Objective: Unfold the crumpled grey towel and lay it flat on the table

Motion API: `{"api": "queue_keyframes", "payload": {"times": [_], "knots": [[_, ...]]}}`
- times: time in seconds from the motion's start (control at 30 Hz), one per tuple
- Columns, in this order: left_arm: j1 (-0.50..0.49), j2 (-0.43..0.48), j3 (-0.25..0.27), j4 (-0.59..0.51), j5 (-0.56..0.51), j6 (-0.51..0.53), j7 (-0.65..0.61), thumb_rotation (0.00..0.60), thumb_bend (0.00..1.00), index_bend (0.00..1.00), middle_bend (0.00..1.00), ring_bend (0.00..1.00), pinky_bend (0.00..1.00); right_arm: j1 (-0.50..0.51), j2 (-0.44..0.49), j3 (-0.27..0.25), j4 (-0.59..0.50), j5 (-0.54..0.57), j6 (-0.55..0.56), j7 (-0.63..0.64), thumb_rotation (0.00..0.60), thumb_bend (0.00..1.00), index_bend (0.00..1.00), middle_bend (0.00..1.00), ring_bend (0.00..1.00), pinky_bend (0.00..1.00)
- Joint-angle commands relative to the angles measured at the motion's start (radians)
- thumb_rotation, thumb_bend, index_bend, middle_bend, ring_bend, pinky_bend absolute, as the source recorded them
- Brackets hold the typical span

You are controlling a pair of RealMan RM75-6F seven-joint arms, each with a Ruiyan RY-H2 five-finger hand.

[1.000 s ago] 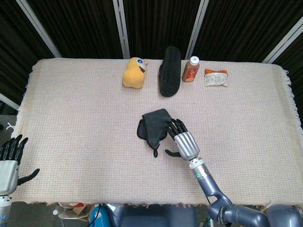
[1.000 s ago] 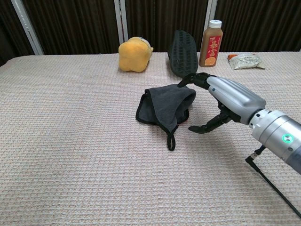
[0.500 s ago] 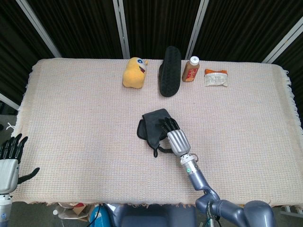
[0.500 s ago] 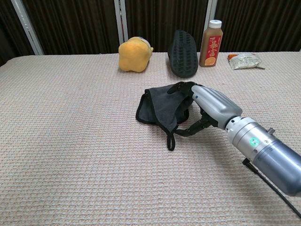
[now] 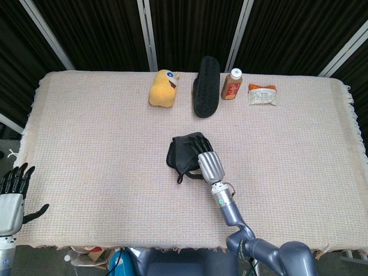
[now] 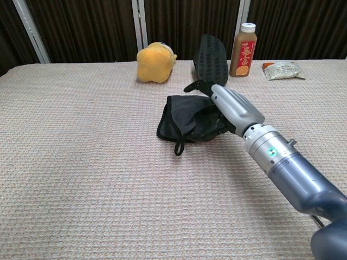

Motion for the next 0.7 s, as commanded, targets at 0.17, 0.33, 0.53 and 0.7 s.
{"api": "queue_keyframes", "payload": {"times": [0.17,0.33,0.53,0.7], "knots": [[0.000,-0.001,0.003,0.000,0.004,0.000,-0.001,0.600,0.00,0.00,0.00,0.00,0.05,0.004,0.036,0.027,-0.066,0.011,0.053,-0.013,0.600,0.18,0.20,0.14,0.03,0.05],[0.001,0.000,0.009,-0.005,0.013,0.003,-0.001,0.600,0.00,0.00,0.00,0.00,0.05,-0.009,0.076,0.039,-0.146,0.029,0.066,-0.036,0.600,0.18,0.24,0.14,0.03,0.05],[0.002,0.001,0.017,-0.010,0.024,0.005,0.003,0.600,0.00,0.00,0.00,0.00,0.05,-0.034,0.121,0.057,-0.264,0.068,0.070,-0.058,0.600,0.18,0.30,0.14,0.04,0.05],[0.003,0.002,0.020,-0.014,0.029,0.007,0.005,0.600,0.00,0.00,0.00,0.00,0.05,-0.046,0.143,0.056,-0.311,0.093,0.058,-0.086,0.600,0.19,0.42,0.15,0.05,0.05]]}}
